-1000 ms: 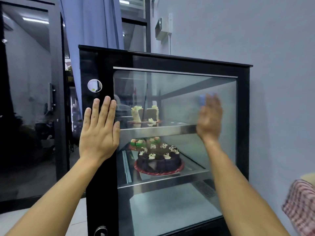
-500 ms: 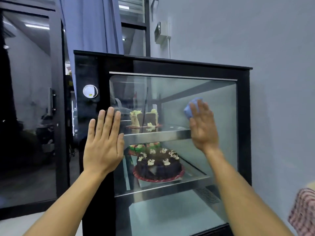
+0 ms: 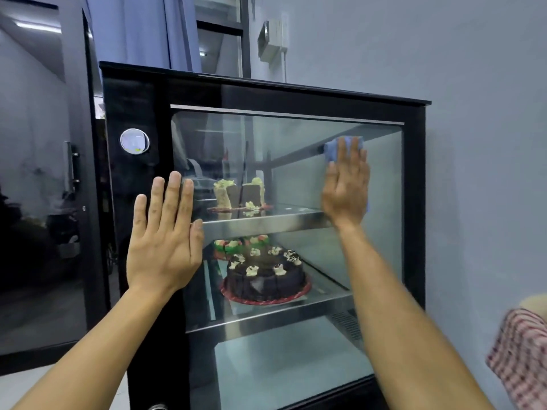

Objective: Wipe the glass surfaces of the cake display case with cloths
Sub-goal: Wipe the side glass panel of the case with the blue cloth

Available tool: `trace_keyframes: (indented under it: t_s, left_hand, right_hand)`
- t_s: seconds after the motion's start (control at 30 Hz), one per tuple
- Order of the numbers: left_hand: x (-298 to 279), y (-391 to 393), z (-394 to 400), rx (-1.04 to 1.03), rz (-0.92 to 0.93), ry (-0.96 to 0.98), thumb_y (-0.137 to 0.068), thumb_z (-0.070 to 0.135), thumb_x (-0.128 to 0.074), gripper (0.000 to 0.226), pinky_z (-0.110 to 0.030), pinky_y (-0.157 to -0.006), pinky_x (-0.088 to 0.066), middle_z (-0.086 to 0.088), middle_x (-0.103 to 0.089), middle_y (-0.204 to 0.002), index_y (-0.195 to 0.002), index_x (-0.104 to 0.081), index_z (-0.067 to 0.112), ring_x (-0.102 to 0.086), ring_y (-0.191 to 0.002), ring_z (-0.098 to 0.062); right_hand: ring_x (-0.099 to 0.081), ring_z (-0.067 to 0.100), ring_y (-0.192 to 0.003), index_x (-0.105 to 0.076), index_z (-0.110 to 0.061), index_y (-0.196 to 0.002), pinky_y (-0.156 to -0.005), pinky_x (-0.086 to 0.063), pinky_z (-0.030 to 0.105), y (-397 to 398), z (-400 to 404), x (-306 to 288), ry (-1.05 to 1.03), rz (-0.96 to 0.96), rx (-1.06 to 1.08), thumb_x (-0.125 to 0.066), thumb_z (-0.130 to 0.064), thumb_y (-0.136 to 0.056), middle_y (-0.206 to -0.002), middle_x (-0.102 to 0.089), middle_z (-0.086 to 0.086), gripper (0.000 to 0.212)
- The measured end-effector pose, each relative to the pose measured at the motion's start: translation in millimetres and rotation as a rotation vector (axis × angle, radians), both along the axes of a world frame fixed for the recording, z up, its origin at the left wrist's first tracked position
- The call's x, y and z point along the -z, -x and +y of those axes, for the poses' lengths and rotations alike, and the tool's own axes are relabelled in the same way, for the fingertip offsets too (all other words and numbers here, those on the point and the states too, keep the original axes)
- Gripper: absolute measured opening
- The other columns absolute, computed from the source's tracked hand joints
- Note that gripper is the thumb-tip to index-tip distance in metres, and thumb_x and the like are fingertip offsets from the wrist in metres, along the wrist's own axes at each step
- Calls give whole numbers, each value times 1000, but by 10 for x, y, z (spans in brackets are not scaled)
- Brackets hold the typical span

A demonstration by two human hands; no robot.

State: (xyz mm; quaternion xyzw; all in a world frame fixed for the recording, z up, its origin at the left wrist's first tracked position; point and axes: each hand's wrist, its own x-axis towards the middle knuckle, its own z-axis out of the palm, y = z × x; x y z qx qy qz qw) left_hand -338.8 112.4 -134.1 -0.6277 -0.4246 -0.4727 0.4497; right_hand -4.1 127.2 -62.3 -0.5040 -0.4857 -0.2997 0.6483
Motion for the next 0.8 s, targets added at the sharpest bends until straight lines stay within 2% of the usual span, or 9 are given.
trace_keyframes:
  t_s: [0.07,0.17,0.3,0.33,0.37,0.47,0.53,0.63,0.8]
  left_hand:
    - [5,9,1,5,-5,-6,-107,36,-24,67,-51,-131,-4,-10,-3,-175,-166,-10,9,-1,-161,-30]
    - [0,3,6,1,-11,-20,-108,36,-24,66,-53,-130,-6,-11,-4,-175,-166,-11,9,-2,-161,-30]
    - [-2,2,0,-6,-11,-20,-108,36,-24,66,-53,-130,-7,-11,-3,-175,-166,-10,9,-2,-161,-30]
    - [5,5,-1,-6,-11,-19,-108,37,-24,66,-53,-130,-7,-11,-3,-175,-166,-10,9,-2,-161,-30]
    - [14,4,-2,-1,-10,-26,-108,37,-24,66,-52,-131,-6,-11,-3,-175,-166,-10,9,-2,-161,-30]
    - [1,6,10,4,-4,-35,-108,36,-23,66,-51,-131,-4,-11,-3,-175,-166,-10,9,-2,-161,-30]
    - [16,0,12,20,-1,-34,-107,36,-24,66,-51,-131,-3,-12,-3,-174,-166,-10,9,-2,-161,-30]
    - [10,2,25,17,0,-40,-107,36,-24,67,-52,-131,-4,-12,-3,-174,-166,-10,8,-2,-161,-31]
    - [-2,0,28,7,-5,-36,-108,35,-23,65,-50,-131,-2,-13,-3,-174,-166,-10,8,-1,-161,-30]
  right_hand:
    - [-12,23,-160,-26,-21,-163,-130,-8,44,-455,-19,-18,10,141,0,-18,-41,-109,-172,-18,4,59]
    - [-9,26,-160,-20,-19,-165,-130,-6,42,-846,-57,351,34,427,5,-16,-37,-109,-173,-14,6,59]
    - [-5,33,-160,-12,-16,-166,-129,-5,48,-758,-128,800,145,1042,-30,-17,-29,-111,-173,-6,12,57]
    - [-3,33,-160,-11,-16,-166,-129,-4,49,-627,-134,728,155,1091,-37,-16,-31,-110,-173,-4,12,58]
    - [-3,33,-160,-11,-16,-166,-129,-4,50,-490,-114,606,142,1022,-39,-14,-33,-108,-173,-4,12,60]
    - [2,20,-160,-10,-25,-165,-129,2,38,-306,-83,133,102,416,-25,-14,-41,-111,-174,-2,2,56]
    - [-1,17,-160,-13,-30,-165,-127,2,32,-571,-99,-12,83,268,-32,-16,-44,-112,-174,-5,-1,54]
    - [-17,25,-158,-27,-21,-163,-130,-9,42,-1042,-97,208,31,463,-24,-10,-50,-110,-171,-21,7,63]
    - [-16,33,-157,-19,-17,-165,-128,-13,49,-1027,-167,1084,89,852,27,-14,-34,-111,-172,-16,10,56]
